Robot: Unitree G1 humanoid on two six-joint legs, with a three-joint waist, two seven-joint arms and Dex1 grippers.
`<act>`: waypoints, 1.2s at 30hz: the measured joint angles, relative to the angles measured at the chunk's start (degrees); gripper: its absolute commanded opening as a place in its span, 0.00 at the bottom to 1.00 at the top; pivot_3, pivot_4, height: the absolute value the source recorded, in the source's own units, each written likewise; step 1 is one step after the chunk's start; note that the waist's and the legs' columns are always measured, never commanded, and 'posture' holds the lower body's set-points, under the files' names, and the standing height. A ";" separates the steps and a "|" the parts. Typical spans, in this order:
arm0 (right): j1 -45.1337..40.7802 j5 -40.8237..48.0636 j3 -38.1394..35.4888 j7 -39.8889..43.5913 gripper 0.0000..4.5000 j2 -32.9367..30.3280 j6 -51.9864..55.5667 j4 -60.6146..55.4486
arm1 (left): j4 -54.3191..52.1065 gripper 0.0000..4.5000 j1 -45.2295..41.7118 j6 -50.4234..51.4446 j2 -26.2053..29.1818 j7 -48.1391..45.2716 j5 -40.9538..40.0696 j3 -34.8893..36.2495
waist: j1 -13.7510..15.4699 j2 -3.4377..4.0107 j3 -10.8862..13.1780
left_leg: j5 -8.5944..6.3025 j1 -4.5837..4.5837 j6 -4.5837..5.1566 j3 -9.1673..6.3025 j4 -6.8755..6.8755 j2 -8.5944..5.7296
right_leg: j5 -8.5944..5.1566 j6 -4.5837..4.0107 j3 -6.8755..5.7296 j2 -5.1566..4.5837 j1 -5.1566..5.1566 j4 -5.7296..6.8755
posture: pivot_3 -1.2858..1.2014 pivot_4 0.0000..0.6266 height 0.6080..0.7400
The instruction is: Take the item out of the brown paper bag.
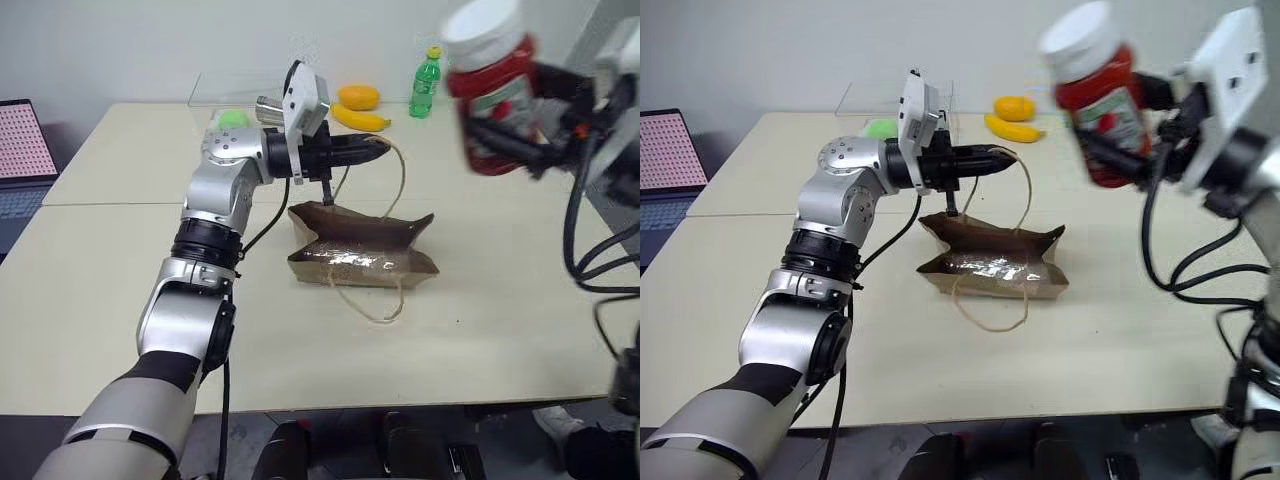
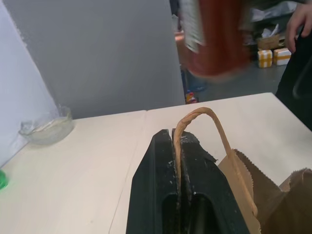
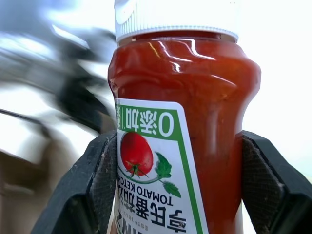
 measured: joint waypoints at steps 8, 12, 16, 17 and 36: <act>14.20 -20.89 13.70 -1.19 0.66 -5.27 -24.42 22.75 | 0.11 0.00 -0.06 -0.97 -1.09 -0.01 0.20 -0.08 | -1.04 0.07 0.05 | 0.00 0.10 0.00 0.20 0.03 0.04 | 0.00 0.00 0.16 0.00 -0.02 0.11 | 0.52 0.24 1.00; 14.42 -27.92 20.17 -1.32 0.66 -5.32 -34.35 30.78 | 0.17 0.00 -0.09 -1.09 -1.17 -0.02 0.28 -0.07 | -1.57 0.18 0.11 | 0.01 0.08 -0.01 0.17 0.02 0.04 | 0.00 0.00 0.15 0.00 -0.03 0.09 | 0.52 0.24 1.00; 14.21 -30.86 22.78 -0.14 0.66 -5.26 -39.81 34.30 | 0.20 0.00 -0.09 -1.65 -1.21 -0.03 0.40 -0.08 | -1.62 0.18 0.11 | 0.01 0.06 -0.01 0.15 0.03 0.01 | 0.00 0.00 0.14 -0.01 -0.01 0.06 | 0.52 0.24 1.00; 14.21 -30.86 23.00 0.43 0.66 -5.20 -40.12 34.57 | 0.25 0.00 -0.09 -1.98 -1.21 -0.02 0.51 -0.08 | -1.61 0.18 0.11 | 0.01 0.07 -0.01 0.14 0.04 0.02 | 0.00 0.00 0.14 -0.01 0.00 0.06 | 0.52 0.24 1.00; 36.37 -2.40 -0.57 -4.68 1.00 10.34 -8.98 -14.51 | 9.31 0.09 -2.77 -7.62 -0.60 2.78 4.87 -0.01 | -0.62 0.15 0.08 | 0.00 0.06 0.00 0.00 0.04 0.02 | 0.00 0.00 0.07 0.03 0.08 0.09 | 0.52 0.24 1.00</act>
